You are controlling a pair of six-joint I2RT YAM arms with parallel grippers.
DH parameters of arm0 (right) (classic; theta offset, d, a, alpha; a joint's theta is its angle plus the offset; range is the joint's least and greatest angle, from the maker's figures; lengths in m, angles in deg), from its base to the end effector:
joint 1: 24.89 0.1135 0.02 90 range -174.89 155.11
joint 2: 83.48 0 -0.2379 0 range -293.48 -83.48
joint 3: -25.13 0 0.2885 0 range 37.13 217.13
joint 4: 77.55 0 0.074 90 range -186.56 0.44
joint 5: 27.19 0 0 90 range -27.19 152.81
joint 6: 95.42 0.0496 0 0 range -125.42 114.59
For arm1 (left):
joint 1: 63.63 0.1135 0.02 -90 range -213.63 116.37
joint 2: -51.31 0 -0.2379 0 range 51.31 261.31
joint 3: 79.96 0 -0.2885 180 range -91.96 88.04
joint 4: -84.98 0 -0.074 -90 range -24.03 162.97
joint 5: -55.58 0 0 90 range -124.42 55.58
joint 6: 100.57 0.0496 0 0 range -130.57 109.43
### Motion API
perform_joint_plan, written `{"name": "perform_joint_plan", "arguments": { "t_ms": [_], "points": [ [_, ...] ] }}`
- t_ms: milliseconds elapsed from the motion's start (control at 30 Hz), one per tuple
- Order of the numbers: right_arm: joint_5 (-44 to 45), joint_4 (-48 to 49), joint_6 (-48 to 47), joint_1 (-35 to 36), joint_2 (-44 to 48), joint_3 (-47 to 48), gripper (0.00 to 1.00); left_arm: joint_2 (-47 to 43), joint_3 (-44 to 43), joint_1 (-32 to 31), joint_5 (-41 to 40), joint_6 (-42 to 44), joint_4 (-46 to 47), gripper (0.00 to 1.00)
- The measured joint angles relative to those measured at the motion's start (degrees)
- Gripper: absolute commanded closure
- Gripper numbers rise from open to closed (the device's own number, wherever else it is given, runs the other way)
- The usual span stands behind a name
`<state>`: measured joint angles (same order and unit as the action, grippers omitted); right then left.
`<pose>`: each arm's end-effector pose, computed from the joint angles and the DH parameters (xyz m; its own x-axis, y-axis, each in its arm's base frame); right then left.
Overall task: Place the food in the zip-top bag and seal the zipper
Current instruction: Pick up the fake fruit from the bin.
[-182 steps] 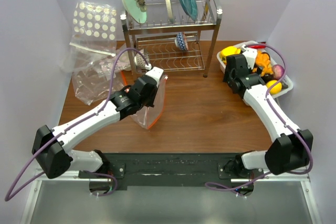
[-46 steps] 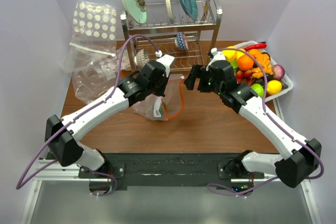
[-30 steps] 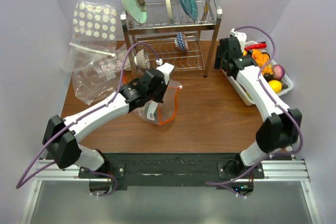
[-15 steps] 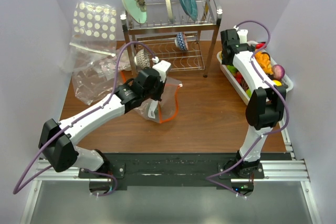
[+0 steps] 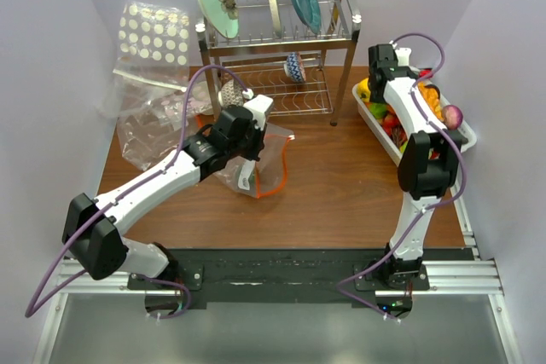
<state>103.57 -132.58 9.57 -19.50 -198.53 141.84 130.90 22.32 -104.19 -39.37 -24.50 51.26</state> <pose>0.4766 0.0124 0.2478 -0.6899 0.1317 -0.7119 0.5125 0.7833 -0.3518 0.2806 -0.2346 0.2662 -0.5723 0.1741 -0.8014 0.4706 0.8700 -0.1470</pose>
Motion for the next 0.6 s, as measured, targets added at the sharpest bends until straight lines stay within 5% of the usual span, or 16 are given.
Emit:
{"name": "perform_joint_plan", "arguments": {
  "t_ms": [333, 600],
  "points": [
    [-2.7, 1.5, 0.1, 0.0, 7.9, -6.6, 0.35, 0.0, 0.0, 0.0, 0.2, 0.0, 0.3, 1.0],
    [-13.0, 4.4, 0.5, 1.1, 25.4, -17.6, 0.35, 0.0, 0.0, 0.0, 0.2, 0.0, 0.2, 1.0]
  ]
}}
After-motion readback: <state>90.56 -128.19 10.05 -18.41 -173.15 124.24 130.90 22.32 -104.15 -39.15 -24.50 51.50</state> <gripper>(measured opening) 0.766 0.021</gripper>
